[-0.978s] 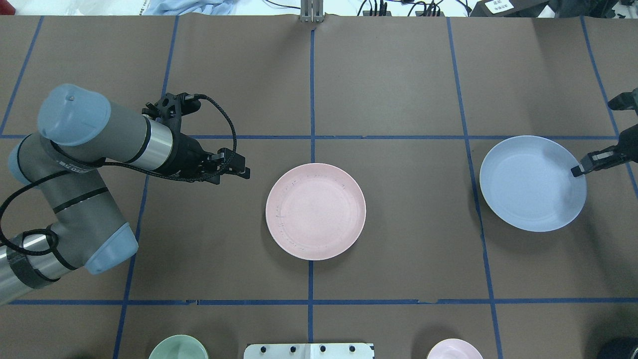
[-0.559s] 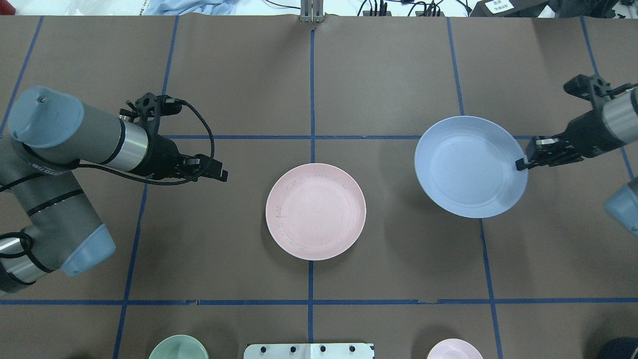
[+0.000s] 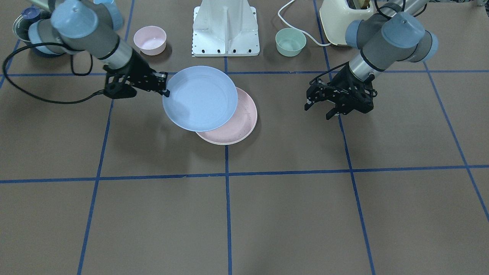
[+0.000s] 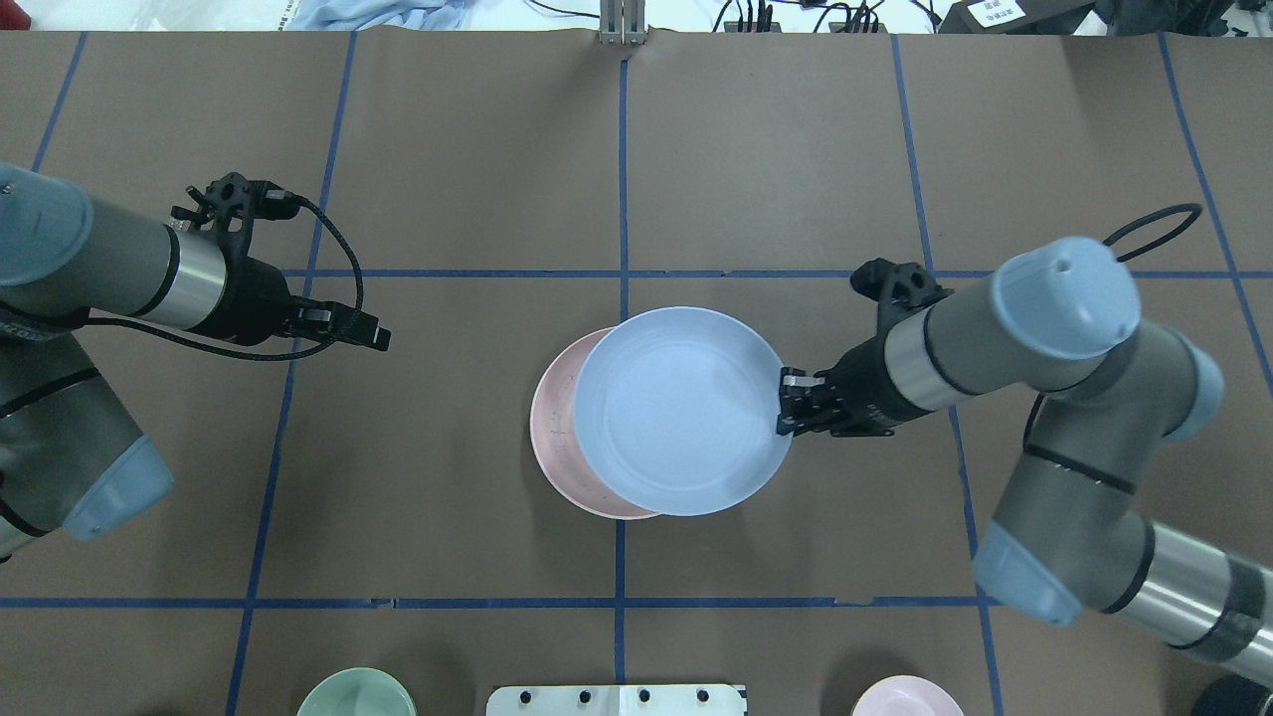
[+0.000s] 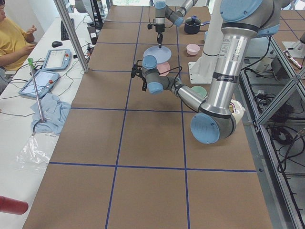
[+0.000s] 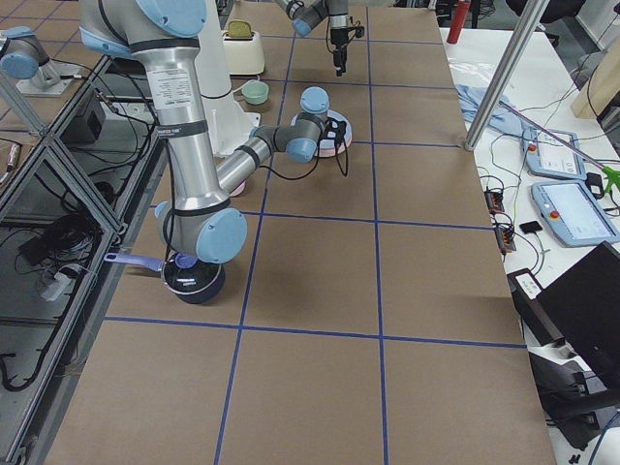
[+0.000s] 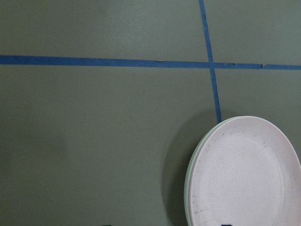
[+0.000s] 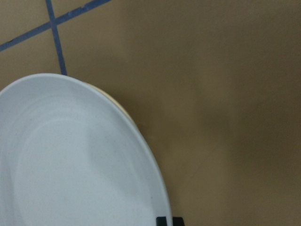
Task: Stack three plates with pink and blue
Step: 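Carry the light blue plate with the right gripper onto the pink plate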
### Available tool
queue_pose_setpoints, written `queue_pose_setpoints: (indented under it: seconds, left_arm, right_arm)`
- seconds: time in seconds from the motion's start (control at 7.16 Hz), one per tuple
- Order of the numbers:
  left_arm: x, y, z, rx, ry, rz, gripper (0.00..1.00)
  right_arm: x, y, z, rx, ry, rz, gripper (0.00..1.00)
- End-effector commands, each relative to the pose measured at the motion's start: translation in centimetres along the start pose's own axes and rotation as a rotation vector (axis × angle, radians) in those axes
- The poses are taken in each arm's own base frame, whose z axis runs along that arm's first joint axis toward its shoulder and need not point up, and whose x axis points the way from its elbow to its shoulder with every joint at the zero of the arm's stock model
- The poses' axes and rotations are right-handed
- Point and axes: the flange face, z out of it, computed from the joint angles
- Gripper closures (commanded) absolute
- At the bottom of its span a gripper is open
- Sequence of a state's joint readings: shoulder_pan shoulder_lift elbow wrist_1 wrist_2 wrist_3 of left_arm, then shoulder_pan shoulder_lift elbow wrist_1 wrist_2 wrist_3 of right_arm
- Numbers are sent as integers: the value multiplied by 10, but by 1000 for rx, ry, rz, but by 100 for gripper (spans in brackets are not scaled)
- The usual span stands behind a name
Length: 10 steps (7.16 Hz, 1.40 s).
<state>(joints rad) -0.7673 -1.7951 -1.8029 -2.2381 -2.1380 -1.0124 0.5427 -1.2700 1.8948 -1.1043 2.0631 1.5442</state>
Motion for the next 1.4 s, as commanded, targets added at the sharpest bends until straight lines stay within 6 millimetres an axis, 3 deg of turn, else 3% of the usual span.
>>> queue_pose_setpoints:
  seconds: [0.0, 0.42, 1.26]
  left_arm:
    - [-2, 0, 0, 0, -4, 0, 18]
    - [-4, 1, 1, 0, -7, -2, 17]
    - [-6, 2, 5, -2, -14, -13, 17]
  right_arm:
    - [-37, 31, 31, 39, 48, -3, 100]
    - [-46, 15, 38, 59, 55, 7, 100]
    - [-40, 3, 34, 68, 63, 22, 100]
